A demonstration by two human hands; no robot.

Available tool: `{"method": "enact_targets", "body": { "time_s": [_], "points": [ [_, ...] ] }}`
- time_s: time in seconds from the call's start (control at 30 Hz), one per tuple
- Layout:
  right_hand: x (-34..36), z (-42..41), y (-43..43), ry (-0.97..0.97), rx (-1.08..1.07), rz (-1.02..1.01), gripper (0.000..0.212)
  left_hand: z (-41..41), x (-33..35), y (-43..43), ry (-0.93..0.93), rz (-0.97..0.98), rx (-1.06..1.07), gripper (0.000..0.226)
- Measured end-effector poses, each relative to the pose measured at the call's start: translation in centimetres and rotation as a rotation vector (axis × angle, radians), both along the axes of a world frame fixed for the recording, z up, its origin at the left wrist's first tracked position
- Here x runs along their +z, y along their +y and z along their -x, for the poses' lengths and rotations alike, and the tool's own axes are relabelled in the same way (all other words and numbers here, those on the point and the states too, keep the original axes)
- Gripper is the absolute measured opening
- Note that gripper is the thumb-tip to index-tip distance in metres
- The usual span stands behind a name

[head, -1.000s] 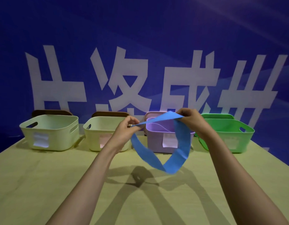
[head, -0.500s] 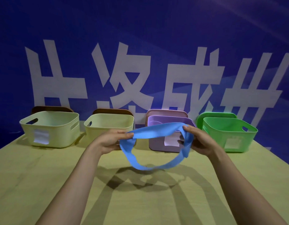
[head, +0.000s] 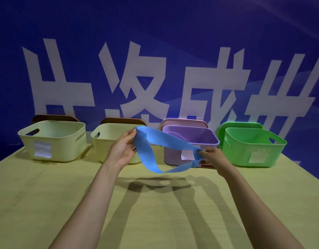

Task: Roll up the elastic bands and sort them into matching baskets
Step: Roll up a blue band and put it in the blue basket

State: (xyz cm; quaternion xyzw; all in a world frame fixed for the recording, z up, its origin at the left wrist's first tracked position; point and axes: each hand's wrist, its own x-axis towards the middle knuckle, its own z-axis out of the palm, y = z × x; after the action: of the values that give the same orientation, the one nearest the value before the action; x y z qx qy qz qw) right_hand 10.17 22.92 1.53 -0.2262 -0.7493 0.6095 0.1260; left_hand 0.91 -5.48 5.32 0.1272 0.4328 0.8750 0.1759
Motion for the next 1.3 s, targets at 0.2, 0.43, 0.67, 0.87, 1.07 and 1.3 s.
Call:
{"method": "enact_targets", "body": {
  "time_s": [0.2, 0.43, 0.67, 0.87, 1.07, 1.3],
  "points": [
    [1.2, -1.3, -0.1, 0.112, 0.291, 0.78, 0.044, 1.1, -1.4, -0.8, -0.104, 0.021, 0.046, 0.017],
    [1.1, -1.5, -0.2, 0.119, 0.43, 0.838, 0.026, 1.1, -1.3, -1.1, -0.311, -0.088, 0.105, 0.02],
    [0.8, -1.2, -3.7, -0.382, 0.406, -0.303, 0.028, -2.2, 0.1, 2.1, 0.096, 0.254, -0.074, 0.016],
    [3.1, -0.7, -6.5, -0.139, 0.413, -0.569, 0.017, -3.8, 1.1, 4.2, 0.314, 0.388, -0.2, 0.018],
    [6.6, -1.7, -7.8, 0.297, 0.474, -0.168, 0.047, -4.1, 2.9, 4.3, 0.356, 0.397, -0.179, 0.016],
    [8.9, -2.7, -9.2, 0.46, 0.437, -0.092, 0.024, -3.7, 4.4, 3.7, 0.444, 0.395, -0.167, 0.018]
  ]
}}
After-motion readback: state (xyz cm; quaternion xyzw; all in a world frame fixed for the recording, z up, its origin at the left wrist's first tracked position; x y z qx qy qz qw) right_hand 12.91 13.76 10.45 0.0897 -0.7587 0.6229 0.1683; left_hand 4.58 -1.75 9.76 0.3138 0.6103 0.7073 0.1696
